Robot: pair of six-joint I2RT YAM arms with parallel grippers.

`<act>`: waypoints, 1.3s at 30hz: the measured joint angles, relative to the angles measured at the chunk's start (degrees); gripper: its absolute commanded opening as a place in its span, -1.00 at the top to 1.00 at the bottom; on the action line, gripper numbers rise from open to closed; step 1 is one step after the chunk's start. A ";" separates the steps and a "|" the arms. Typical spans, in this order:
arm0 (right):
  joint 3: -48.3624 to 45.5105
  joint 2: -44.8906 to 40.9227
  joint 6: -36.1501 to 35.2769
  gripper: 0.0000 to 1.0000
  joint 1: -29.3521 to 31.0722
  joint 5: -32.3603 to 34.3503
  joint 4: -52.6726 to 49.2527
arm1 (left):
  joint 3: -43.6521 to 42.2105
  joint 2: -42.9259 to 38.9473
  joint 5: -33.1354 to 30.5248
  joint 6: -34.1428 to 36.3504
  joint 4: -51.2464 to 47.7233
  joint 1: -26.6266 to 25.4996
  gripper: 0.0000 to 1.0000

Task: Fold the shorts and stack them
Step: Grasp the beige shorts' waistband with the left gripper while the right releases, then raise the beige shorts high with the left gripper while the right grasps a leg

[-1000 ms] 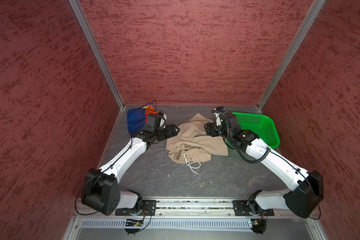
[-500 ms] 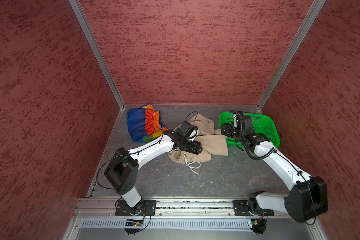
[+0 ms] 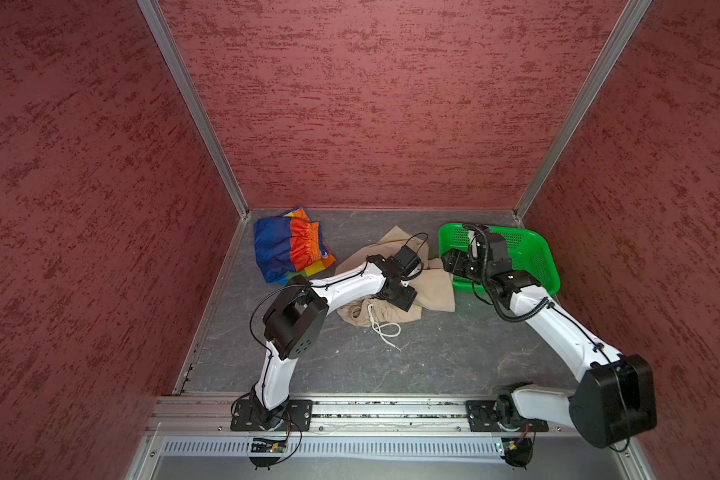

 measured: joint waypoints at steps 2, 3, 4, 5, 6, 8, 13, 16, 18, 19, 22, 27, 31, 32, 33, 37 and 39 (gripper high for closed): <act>-0.46 -0.07 0.22 -0.51 -0.33 -0.37 0.13 | 0.52 -0.02 -2.32 0.07 -0.52 -0.07 -0.31; -0.74 -0.09 0.44 -0.51 -0.50 -0.61 0.35 | 0.59 -0.04 -3.58 0.22 -0.35 -0.17 -0.34; -1.01 -0.13 0.57 -0.51 -0.66 -0.85 0.50 | 0.57 -0.07 -4.76 0.39 -0.17 -0.28 -0.39; -1.20 -0.20 0.66 -0.51 -0.74 -0.96 0.61 | 0.39 -0.09 -5.68 0.52 0.22 -0.44 -0.42; -1.31 -0.20 0.70 -0.50 -0.81 -1.03 0.61 | 0.24 -0.09 -6.47 0.79 0.59 -0.59 -0.42; -1.42 -0.20 0.94 -0.50 -0.98 -1.36 0.66 | -0.04 -0.09 -7.76 1.18 1.03 -0.66 -0.43; -1.51 -0.20 1.97 -0.48 -1.16 -2.43 1.55 | -0.26 0.07 -9.31 1.97 2.08 -0.50 -0.22; -1.53 -0.22 2.64 -0.48 -1.22 -3.04 1.92 | -0.20 1.25 -9.75 2.16 2.67 -0.28 0.82; -1.79 -0.35 2.95 -0.47 -1.25 -3.34 2.29 | -0.17 2.23 -9.70 2.14 2.78 -0.13 1.00; -1.92 -0.42 3.13 -0.47 -1.27 -3.37 2.27 | -0.17 2.54 -9.57 2.29 2.73 0.00 1.00; -2.47 -0.94 3.65 -0.46 -1.27 -3.39 2.27 | 0.17 2.43 -9.29 2.25 2.16 0.07 1.00; -2.91 -2.01 4.00 -0.24 -1.38 -3.56 2.29 | 4.57 -0.55 -8.79 2.36 -1.31 0.39 1.00; -2.91 -2.58 4.15 -0.07 -1.44 -4.57 2.56 | 12.52 -7.93 -6.34 2.47 -3.91 1.68 1.00; -2.91 -2.71 4.13 -0.07 -1.44 -4.85 2.67 | 14.49 -9.90 -5.88 2.56 -4.07 1.95 1.00; -2.91 -2.84 4.11 -0.06 -1.44 -5.16 2.78 | 17.16 -12.20 -5.49 2.78 -4.20 2.29 1.00; -3.04 -4.13 4.00 -0.11 -1.46 -7.15 4.17 | 24.87 -20.57 -3.89 2.99 -2.40 2.73 0.97; -3.45 -5.86 3.58 -0.30 -1.46 -8.07 5.60 | 26.91 -24.44 -2.75 3.06 -0.90 2.71 0.94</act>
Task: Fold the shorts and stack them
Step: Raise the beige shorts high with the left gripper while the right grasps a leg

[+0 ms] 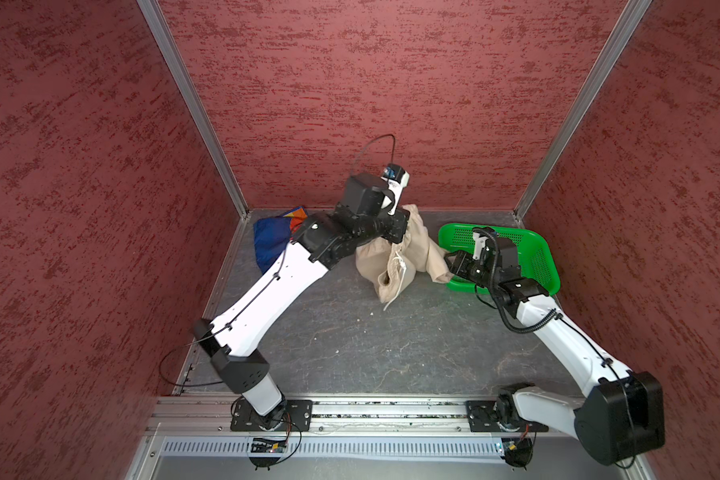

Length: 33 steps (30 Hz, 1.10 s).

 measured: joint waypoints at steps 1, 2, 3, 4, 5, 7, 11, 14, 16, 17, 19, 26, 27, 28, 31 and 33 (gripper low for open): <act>-0.31 -1.05 -0.20 -0.37 0.00 -0.28 0.55 | 0.48 -1.36 0.39 0.13 0.55 -0.02 0.93; -0.59 -2.27 -0.57 -0.47 0.00 -0.52 0.87 | 0.81 -2.84 0.85 0.20 1.31 0.07 0.93; -1.01 -3.56 -1.07 -0.57 0.00 -0.74 1.44 | 0.90 -4.02 1.55 0.28 2.03 0.33 0.93; -1.42 -4.76 -1.57 -0.66 0.00 -1.01 1.99 | 0.87 -4.92 2.01 0.28 2.56 0.74 0.93; -1.86 -6.05 -2.12 -0.75 0.00 -1.29 2.47 | 0.74 -5.68 2.58 0.28 3.06 1.42 0.93; -2.71 -8.41 -3.13 -0.97 0.00 -1.79 3.23 | 0.07 -6.64 3.85 0.02 3.89 3.48 0.93; -4.81 -12.72 -5.05 -0.97 0.50 -1.03 4.28 | -3.63 -7.56 9.18 -2.84 6.14 10.43 0.93; -6.45 -14.43 -6.08 -0.97 1.09 0.55 4.44 | -6.25 -7.48 13.84 -6.05 6.58 15.37 0.94; -6.99 -14.10 -6.51 -0.97 1.92 1.05 4.61 | -7.19 -7.34 16.70 -8.02 6.54 17.88 0.94; -7.32 -13.73 -6.71 -0.97 2.64 1.22 4.92 | -7.39 -7.23 18.29 -9.07 6.54 18.97 0.94; -8.17 -13.07 -7.06 -0.97 4.83 2.01 6.03 | -7.43 -7.15 20.76 -10.51 6.60 20.22 0.94; -9.35 -8.98 -8.63 -0.97 14.99 3.41 11.39 | -7.37 -7.23 27.02 -13.31 7.80 22.12 0.94; -9.20 -8.13 -8.81 -0.97 15.82 3.41 12.11 | -7.37 -7.28 27.61 -13.57 7.91 22.49 0.94; -8.92 -6.91 -8.98 -0.97 16.74 3.43 12.87 | -7.37 -7.39 28.09 -13.88 7.96 22.88 0.94; -7.78 -2.82 -9.16 -0.97 19.61 4.33 14.60 | -7.37 -7.78 29.09 -14.86 8.09 24.13 0.93; -7.06 -0.31 -9.49 -0.97 22.05 5.68 15.17 | -7.37 -8.13 29.94 -15.43 8.24 24.90 0.93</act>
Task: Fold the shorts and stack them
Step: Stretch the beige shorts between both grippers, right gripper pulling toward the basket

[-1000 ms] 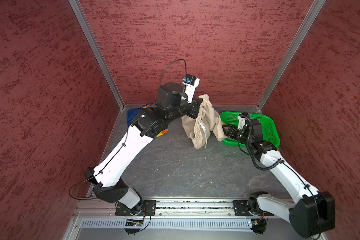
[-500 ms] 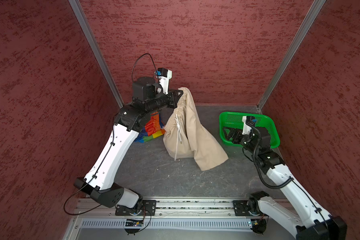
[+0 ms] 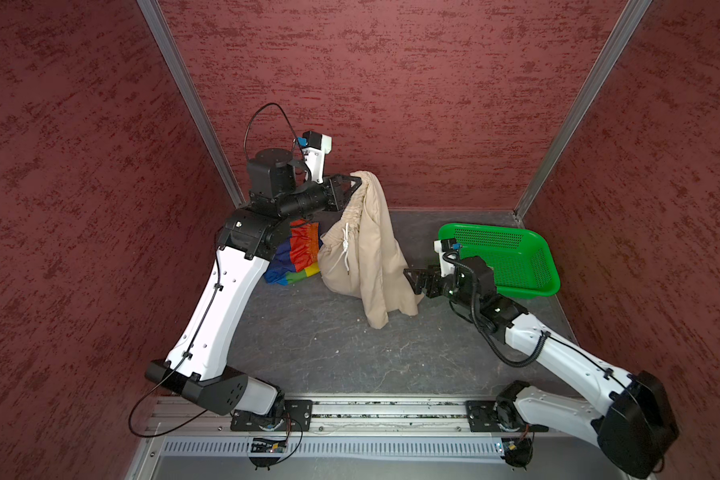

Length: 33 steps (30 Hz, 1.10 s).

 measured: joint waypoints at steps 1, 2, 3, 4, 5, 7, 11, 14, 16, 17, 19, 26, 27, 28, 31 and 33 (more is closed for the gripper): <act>0.39 1.31 -0.24 -0.97 1.64 0.68 0.35 | 0.00 -0.20 0.28 -0.22 0.04 0.33 0.93; 0.76 2.45 -0.61 -0.97 3.23 1.14 0.48 | 0.00 -0.33 0.50 -0.42 0.02 0.61 0.93; 1.03 3.52 -0.98 -0.97 4.85 1.64 0.83 | 0.00 -0.48 0.79 -0.66 0.09 0.90 0.93; 1.29 4.48 -1.25 -0.94 6.25 1.81 1.20 | 0.00 -0.59 1.18 -1.03 0.20 1.20 0.93; 1.49 5.33 -1.46 -0.90 7.30 1.81 1.60 | 0.00 -0.63 1.49 -1.29 0.35 1.44 0.93; 1.64 6.97 -1.68 -0.82 8.87 1.18 3.04 | 0.00 -0.63 2.01 -1.49 0.59 1.99 0.93; 1.64 11.26 -1.66 -0.80 9.27 0.11 7.06 | -0.50 -0.63 3.10 -2.43 0.96 2.91 0.94; 1.64 15.41 -1.68 -0.75 9.27 0.09 9.90 | -1.20 -0.63 4.28 -3.10 1.29 3.72 0.94; 1.75 17.77 -2.01 -0.20 9.27 -0.33 11.19 | -1.40 -0.63 5.03 -3.80 1.36 4.44 0.93; 1.95 18.75 -2.03 0.28 9.27 -0.90 11.52 | -1.40 -0.63 5.44 -3.98 1.40 4.76 0.93; 2.73 20.24 -1.81 0.88 9.27 -2.05 11.82 | -1.40 -0.63 6.45 -4.48 1.86 5.73 0.93; 3.61 14.75 -1.60 1.00 5.86 -2.54 9.44 | -1.55 -1.73 8.00 -5.31 2.12 9.68 0.92; 3.82 12.13 -1.95 1.00 4.13 -2.01 7.82 | -1.66 -2.19 8.20 -5.40 2.12 10.60 0.92; 4.44 9.60 -2.27 1.00 2.36 -1.05 5.97 | -1.75 -2.60 8.48 -5.51 2.14 11.39 0.92; 9.31 1.97 -3.69 1.00 -3.30 3.15 0.61 | -1.84 -3.78 9.38 -6.12 2.19 13.68 0.92; 14.91 -2.27 -5.27 1.00 -6.56 7.39 -2.10 | -2.01 -4.31 9.77 -6.67 2.69 14.21 0.92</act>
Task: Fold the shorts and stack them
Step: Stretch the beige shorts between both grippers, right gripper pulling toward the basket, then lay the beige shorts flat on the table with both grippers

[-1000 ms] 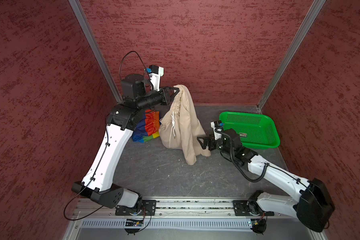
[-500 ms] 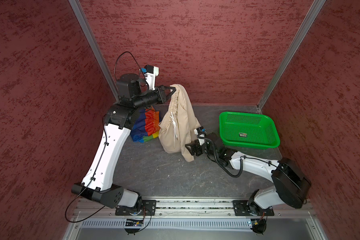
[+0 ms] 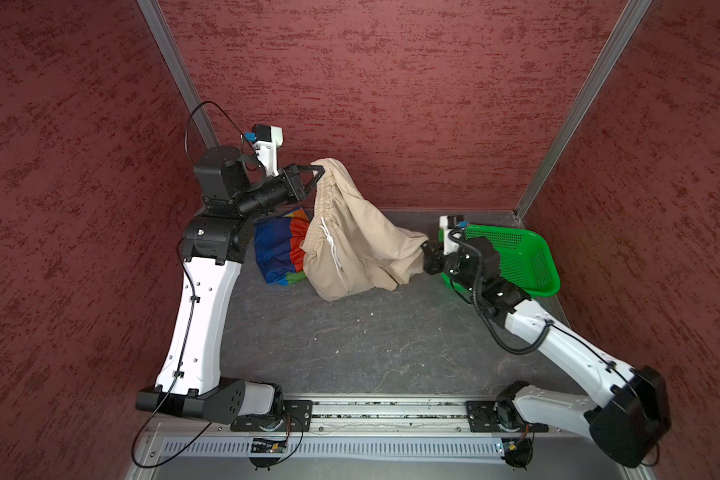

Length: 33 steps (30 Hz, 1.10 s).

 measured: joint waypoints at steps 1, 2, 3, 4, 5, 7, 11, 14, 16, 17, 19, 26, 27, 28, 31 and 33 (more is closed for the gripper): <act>2.86 -1.49 -0.70 1.00 -0.90 2.16 -0.96 | -0.33 -0.17 0.37 -0.31 0.66 0.00 0.92; 6.19 -2.75 -1.53 1.00 -1.38 4.37 -2.05 | -0.85 -0.37 0.96 -0.90 1.40 -0.04 0.93; 9.49 -3.65 -2.34 1.00 -1.57 6.51 -2.69 | -1.29 -0.46 1.42 -1.33 1.86 -0.15 0.95; 12.26 -4.20 -3.04 1.00 -1.60 8.55 -3.06 | -1.49 -0.44 1.77 -1.68 2.14 -0.33 0.95; 15.15 -4.63 -3.74 1.00 -1.66 10.80 -3.41 | -1.57 -0.39 2.01 -1.99 2.23 -0.55 0.96; 19.28 -5.22 -5.16 1.00 -1.70 14.84 -3.56 | -1.62 -0.33 2.23 -2.49 2.27 -1.11 0.96; 23.93 -5.84 -7.50 1.00 -1.92 22.69 -4.00 | -1.03 -0.66 2.47 -2.71 2.19 -2.03 0.97; 24.44 -7.06 -8.24 1.00 -1.92 25.94 -4.04 | -1.01 -2.49 2.58 -3.17 2.19 -2.84 0.98; 24.44 -8.35 -8.17 1.00 -1.92 26.88 -4.04 | -1.27 -4.85 2.75 -3.69 2.34 -3.54 0.97; 24.44 -9.09 -8.04 1.00 -1.92 26.93 -4.04 | -1.88 -6.75 2.82 -4.02 2.80 -3.93 0.97; 24.44 -10.58 -7.43 1.00 -1.88 26.56 -4.09 | -3.61 -10.84 2.89 -4.81 3.82 -4.66 0.96; 29.55 -5.22 -6.25 1.00 -1.22 24.63 -5.38 | -13.00 -23.52 0.42 -8.63 8.02 -6.14 0.98; 31.63 -2.34 -6.34 1.00 -1.25 24.98 -5.60 | -14.62 -23.76 -0.44 -9.33 8.79 -6.12 0.99; 33.44 0.22 -6.49 1.00 -1.36 25.40 -5.79 | -15.96 -23.58 -1.20 -9.94 9.29 -6.03 0.99; 41.94 11.08 -7.08 1.00 -1.90 26.49 -7.69 | -20.94 -20.59 -3.45 -11.91 10.93 -5.62 1.00; 48.74 20.33 -7.08 1.00 -2.27 26.10 -9.62 | -23.76 -18.01 -4.28 -12.76 11.58 -5.33 1.00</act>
